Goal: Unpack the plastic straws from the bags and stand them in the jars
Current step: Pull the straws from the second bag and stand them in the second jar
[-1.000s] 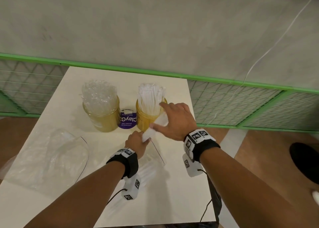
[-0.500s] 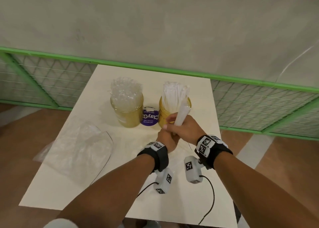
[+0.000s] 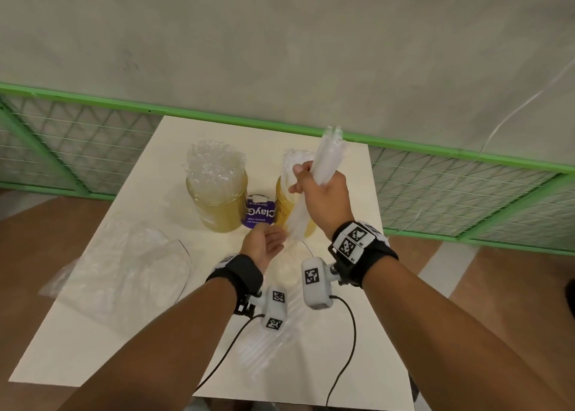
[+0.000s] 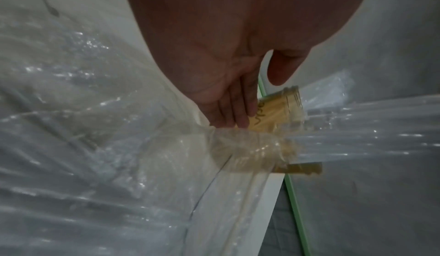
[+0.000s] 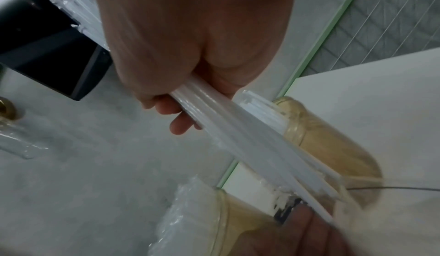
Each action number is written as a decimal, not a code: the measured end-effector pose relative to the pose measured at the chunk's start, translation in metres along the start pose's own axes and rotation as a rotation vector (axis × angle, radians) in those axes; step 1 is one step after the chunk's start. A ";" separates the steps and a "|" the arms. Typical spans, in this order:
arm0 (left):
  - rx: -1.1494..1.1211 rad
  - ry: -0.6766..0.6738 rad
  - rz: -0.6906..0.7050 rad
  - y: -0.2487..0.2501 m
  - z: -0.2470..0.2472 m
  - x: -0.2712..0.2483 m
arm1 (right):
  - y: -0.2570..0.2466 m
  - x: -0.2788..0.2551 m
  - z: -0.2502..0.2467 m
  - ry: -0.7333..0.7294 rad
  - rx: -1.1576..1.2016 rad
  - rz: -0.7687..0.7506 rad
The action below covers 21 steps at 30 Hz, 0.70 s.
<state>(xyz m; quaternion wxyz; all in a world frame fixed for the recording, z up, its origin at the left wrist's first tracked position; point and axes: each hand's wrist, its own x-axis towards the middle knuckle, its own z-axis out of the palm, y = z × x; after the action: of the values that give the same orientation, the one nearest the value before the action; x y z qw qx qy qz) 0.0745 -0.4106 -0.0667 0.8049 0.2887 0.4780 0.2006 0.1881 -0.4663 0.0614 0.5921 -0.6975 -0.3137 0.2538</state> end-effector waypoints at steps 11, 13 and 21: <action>-0.104 -0.187 -0.060 0.023 0.017 -0.019 | 0.012 -0.010 0.032 -0.176 -0.060 0.066; -0.040 -0.168 -0.072 0.024 0.011 -0.016 | 0.011 -0.008 0.028 -0.202 -0.047 0.093; -0.026 -0.040 -0.017 0.032 0.009 -0.010 | 0.008 -0.004 0.027 -0.238 -0.059 0.090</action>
<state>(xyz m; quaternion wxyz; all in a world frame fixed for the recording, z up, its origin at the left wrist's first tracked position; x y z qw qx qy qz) 0.0763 -0.3949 -0.0365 0.8196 0.2781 0.4618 0.1940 0.1673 -0.4521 0.0488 0.5181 -0.6930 -0.3573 0.3517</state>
